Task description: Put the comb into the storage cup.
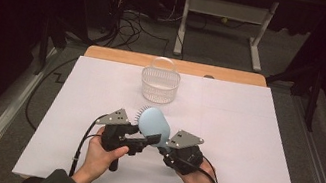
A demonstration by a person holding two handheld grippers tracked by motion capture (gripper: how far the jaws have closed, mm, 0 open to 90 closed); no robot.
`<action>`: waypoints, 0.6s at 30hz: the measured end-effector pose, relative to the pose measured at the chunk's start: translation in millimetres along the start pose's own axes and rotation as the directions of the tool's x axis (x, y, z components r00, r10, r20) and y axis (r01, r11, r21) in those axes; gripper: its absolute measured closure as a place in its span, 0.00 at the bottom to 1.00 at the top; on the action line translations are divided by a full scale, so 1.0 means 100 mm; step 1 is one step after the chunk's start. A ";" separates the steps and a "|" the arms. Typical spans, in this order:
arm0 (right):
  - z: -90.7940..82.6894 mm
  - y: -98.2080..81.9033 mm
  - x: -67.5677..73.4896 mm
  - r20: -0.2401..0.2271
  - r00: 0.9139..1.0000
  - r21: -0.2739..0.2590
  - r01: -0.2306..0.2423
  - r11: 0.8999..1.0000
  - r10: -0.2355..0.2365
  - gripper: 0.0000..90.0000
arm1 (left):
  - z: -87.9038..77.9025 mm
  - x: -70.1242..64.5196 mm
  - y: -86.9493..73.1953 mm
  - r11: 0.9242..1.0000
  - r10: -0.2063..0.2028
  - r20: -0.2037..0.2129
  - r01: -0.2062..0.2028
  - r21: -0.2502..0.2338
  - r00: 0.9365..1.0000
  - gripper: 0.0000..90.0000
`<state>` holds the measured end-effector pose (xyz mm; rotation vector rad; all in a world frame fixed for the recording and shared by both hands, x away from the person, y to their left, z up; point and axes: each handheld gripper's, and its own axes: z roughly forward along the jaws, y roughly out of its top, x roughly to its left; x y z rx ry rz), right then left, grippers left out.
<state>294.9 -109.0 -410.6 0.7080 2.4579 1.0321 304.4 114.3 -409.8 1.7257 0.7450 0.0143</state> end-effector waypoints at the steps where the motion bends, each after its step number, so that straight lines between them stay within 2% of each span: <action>1: 0.00 0.00 0.00 -0.003 1.000 -0.003 0.002 1.000 -0.002 0.78 | 0.00 0.00 0.00 1.000 -0.001 0.001 0.001 -0.001 1.000 0.59; 18: 0.04 0.03 -0.05 -0.074 0.996 -0.014 -0.044 0.999 0.043 0.77 | -0.05 0.03 0.02 1.000 -0.018 0.012 0.018 -0.004 1.000 0.61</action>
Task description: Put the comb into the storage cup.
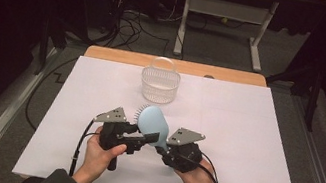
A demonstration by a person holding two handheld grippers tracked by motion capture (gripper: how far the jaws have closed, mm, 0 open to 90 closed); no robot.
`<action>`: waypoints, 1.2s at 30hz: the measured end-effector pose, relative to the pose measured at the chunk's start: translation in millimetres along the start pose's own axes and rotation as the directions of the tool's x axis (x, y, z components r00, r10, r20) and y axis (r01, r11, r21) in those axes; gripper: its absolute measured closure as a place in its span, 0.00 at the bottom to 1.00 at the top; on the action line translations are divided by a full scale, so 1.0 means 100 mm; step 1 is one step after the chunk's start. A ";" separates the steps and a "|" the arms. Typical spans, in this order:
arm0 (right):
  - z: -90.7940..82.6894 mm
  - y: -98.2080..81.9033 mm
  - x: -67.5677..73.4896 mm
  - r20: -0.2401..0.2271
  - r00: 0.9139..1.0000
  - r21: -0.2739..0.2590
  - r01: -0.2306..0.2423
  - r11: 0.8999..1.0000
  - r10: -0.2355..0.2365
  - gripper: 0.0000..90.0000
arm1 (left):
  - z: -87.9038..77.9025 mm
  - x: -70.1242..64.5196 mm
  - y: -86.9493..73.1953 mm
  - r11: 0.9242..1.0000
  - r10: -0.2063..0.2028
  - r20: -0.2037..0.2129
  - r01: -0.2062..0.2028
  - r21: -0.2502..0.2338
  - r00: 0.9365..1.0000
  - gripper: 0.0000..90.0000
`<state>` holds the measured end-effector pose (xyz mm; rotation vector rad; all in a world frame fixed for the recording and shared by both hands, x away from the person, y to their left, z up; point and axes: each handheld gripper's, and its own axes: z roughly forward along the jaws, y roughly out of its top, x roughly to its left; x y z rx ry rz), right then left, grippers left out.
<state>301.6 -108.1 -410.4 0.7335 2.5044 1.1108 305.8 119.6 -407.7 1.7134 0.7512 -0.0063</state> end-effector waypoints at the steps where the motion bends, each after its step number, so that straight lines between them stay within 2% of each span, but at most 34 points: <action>1: 0.00 0.00 -0.01 -0.010 1.000 -0.004 -0.007 1.000 0.007 0.77 | 0.00 0.00 0.00 1.000 -0.002 0.001 0.002 -0.001 1.000 0.61; 4: 0.00 0.00 0.00 -0.014 1.000 -0.004 -0.009 1.000 0.009 0.77 | -0.01 -0.01 0.00 1.000 -0.001 0.004 0.001 -0.003 1.000 0.61; 10: 0.01 -0.01 -0.05 -0.058 0.997 -0.019 -0.055 0.998 0.054 0.74 | -0.02 0.01 0.01 1.000 -0.004 0.007 0.004 -0.007 1.000 0.62; 16: 0.00 -0.03 -0.08 -0.094 0.992 -0.020 -0.081 0.997 0.079 0.61 | -0.10 0.06 0.03 0.999 -0.012 -0.013 0.011 -0.032 1.000 0.62; 20: -0.04 -0.03 -0.06 -0.097 0.993 -0.058 -0.069 0.996 0.063 0.52 | -0.13 0.07 0.05 0.999 -0.011 -0.028 0.010 -0.036 1.000 0.62; 23: -0.07 -0.05 -0.09 -0.107 0.990 -0.095 -0.097 0.991 0.087 0.47 | -0.16 0.08 0.05 0.999 -0.013 -0.033 0.012 -0.047 0.999 0.62; 26: -0.07 -0.10 -0.13 -0.135 0.983 -0.122 -0.144 0.982 0.128 0.44 | -0.21 0.08 0.06 0.999 0.000 -0.046 -0.002 -0.054 0.999 0.62; 30: -0.05 -0.15 -0.18 -0.109 0.988 -0.130 -0.125 0.984 0.111 0.39 | -0.28 0.12 0.10 0.997 -0.010 -0.057 0.006 -0.080 0.998 0.62; 36: -0.20 -0.16 -0.22 -0.076 0.992 -0.200 -0.117 0.973 0.103 0.36 | -0.33 0.14 0.11 0.996 -0.008 -0.070 0.002 -0.086 0.997 0.62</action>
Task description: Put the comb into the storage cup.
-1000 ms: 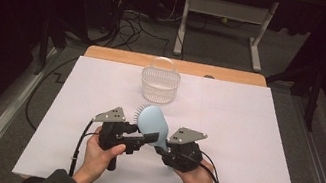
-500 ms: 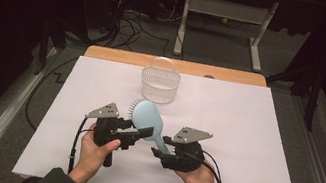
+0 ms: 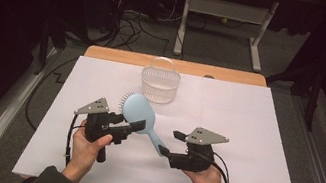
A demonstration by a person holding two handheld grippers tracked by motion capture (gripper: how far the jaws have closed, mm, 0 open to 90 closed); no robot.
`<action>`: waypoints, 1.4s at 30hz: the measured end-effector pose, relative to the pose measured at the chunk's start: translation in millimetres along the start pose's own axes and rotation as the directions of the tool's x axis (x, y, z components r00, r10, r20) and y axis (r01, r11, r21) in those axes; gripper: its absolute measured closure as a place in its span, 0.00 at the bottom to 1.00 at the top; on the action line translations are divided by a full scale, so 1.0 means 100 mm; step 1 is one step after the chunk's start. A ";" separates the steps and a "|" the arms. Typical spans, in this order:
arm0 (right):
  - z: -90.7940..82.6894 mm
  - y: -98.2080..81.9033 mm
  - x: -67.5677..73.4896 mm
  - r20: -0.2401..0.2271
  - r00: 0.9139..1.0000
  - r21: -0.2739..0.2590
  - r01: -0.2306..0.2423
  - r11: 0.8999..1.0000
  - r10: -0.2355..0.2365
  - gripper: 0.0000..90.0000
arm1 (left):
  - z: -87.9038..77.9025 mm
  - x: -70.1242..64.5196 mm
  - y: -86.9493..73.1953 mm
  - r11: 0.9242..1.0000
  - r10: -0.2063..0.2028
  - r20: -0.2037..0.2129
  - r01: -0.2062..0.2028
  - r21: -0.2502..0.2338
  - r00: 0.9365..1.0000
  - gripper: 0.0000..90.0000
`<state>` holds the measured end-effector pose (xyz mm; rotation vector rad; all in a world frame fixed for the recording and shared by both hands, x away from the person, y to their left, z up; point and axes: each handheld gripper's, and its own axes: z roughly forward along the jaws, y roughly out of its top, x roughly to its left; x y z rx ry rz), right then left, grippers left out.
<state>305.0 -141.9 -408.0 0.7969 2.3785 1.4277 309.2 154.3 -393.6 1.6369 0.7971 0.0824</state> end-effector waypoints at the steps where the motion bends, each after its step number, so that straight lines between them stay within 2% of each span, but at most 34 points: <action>1: -0.04 0.00 -0.01 0.008 1.000 -0.008 0.000 1.000 0.000 0.36 | -0.01 0.00 0.01 1.000 0.002 -0.003 -0.002 -0.002 1.000 0.62; 4: -0.19 -0.03 -0.08 0.032 0.999 -0.025 -0.007 1.000 0.008 0.35 | -0.04 0.01 0.03 1.000 0.010 -0.016 -0.010 -0.004 1.000 0.62; 9: -0.43 -0.16 -0.26 0.081 0.995 -0.039 -0.052 0.998 0.055 0.34 | -0.07 0.03 0.09 1.000 0.009 -0.032 -0.009 -0.004 0.999 0.62; 11: -0.48 -0.22 -0.34 0.088 0.993 -0.044 -0.074 0.996 0.077 0.34 | -0.09 0.03 0.13 1.000 0.015 -0.032 -0.014 0.004 0.999 0.62; 13: -0.54 -0.26 -0.39 0.090 0.991 -0.057 -0.091 0.994 0.096 0.34 | -0.12 0.03 0.17 0.999 0.036 -0.055 -0.035 0.020 0.998 0.62; 15: -0.60 -0.30 -0.42 0.089 0.990 -0.073 -0.101 0.992 0.107 0.33 | -0.16 0.05 0.20 0.999 0.039 -0.068 -0.037 0.024 0.997 0.62; 19: -0.75 -0.40 -0.49 0.105 0.989 -0.084 -0.099 0.992 0.108 0.31 | -0.22 0.10 0.25 0.999 0.040 -0.097 -0.039 0.017 0.995 0.62; 23: -0.89 -0.55 -0.54 0.130 0.985 -0.086 -0.102 0.991 0.112 0.31 | -0.21 0.13 0.31 0.999 0.047 -0.107 -0.045 0.026 0.993 0.62; 27: -1.03 -0.71 -0.62 0.158 0.977 -0.116 -0.129 0.985 0.147 0.30 | -0.19 0.18 0.35 0.998 0.049 -0.124 -0.045 0.031 0.991 0.62; 31: -1.14 -0.84 -0.69 0.197 0.962 -0.160 -0.159 0.974 0.190 0.29 | -0.19 0.24 0.38 0.999 0.033 -0.138 -0.029 0.026 0.990 0.62; 35: -1.20 -0.95 -0.73 0.233 0.950 -0.179 -0.170 0.969 0.210 0.29 | -0.18 0.26 0.41 0.999 0.031 -0.149 -0.028 0.027 0.988 0.62; 42: -1.23 -1.11 -0.72 0.247 0.942 -0.192 -0.181 0.964 0.226 0.29 | -0.18 0.30 0.48 0.999 0.041 -0.173 -0.037 0.028 0.984 0.62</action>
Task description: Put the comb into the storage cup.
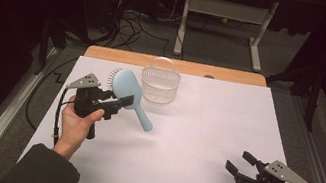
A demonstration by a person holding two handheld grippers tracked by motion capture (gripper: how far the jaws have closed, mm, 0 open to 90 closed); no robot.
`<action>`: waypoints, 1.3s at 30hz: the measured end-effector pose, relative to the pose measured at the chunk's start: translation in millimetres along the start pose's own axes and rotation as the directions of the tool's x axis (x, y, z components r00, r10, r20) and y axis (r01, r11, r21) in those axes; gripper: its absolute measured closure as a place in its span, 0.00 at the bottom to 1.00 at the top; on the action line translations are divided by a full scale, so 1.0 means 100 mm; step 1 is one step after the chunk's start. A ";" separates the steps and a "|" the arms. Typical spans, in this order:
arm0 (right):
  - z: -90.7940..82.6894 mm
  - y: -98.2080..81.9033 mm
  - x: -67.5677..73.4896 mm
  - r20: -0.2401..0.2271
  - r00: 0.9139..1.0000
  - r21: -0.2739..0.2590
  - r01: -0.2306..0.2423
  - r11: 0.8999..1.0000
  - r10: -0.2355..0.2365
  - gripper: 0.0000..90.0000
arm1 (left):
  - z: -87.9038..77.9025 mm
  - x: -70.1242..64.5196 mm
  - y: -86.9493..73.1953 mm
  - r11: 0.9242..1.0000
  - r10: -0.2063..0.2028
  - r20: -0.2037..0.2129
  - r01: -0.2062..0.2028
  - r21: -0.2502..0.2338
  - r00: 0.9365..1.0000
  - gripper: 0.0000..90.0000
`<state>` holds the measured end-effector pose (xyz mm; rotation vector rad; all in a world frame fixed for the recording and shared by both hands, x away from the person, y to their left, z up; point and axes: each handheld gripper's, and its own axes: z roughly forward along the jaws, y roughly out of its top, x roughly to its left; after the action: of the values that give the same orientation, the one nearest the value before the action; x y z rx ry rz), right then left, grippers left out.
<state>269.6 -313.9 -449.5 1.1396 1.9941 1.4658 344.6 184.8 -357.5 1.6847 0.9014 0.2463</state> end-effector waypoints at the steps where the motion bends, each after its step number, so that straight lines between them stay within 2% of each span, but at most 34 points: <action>1: 0.00 -0.02 0.00 0.000 1.000 -0.001 -0.003 1.000 0.003 0.29 | 0.00 0.01 0.01 1.000 -0.002 -0.002 0.002 -0.002 1.000 0.62; 7: -0.06 -0.07 -0.05 0.023 0.999 -0.031 -0.027 0.999 0.028 0.29 | 0.01 0.07 0.05 1.000 -0.016 -0.011 0.016 -0.017 1.000 0.62; 10: -0.06 -0.08 -0.07 0.022 0.999 -0.030 -0.034 0.999 0.034 0.29 | 0.03 0.09 0.08 1.000 -0.021 -0.010 0.021 -0.021 1.000 0.62; 16: -0.06 -0.08 -0.05 0.019 0.999 -0.044 -0.044 0.998 0.045 0.29 | 0.09 0.09 0.17 1.000 0.000 -0.017 -0.001 -0.027 1.000 0.61; 23: -0.03 -0.08 -0.03 0.023 1.000 -0.024 -0.018 1.000 0.019 0.29 | 0.13 0.09 0.26 0.999 0.012 -0.019 -0.013 -0.036 1.000 0.61; 35: -0.05 -0.07 -0.01 0.006 1.000 -0.038 0.002 0.999 -0.002 0.30 | 0.18 0.14 0.34 0.999 0.019 -0.023 -0.020 -0.043 1.000 0.61; 39: -0.07 -0.07 -0.01 0.010 1.000 -0.051 0.005 0.999 -0.004 0.30 | 0.18 0.19 0.35 0.999 0.008 -0.031 -0.010 -0.050 0.999 0.61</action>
<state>262.4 -319.9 -454.0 1.1184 1.9401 1.4972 383.6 182.0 -337.4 1.6427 0.9036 0.2996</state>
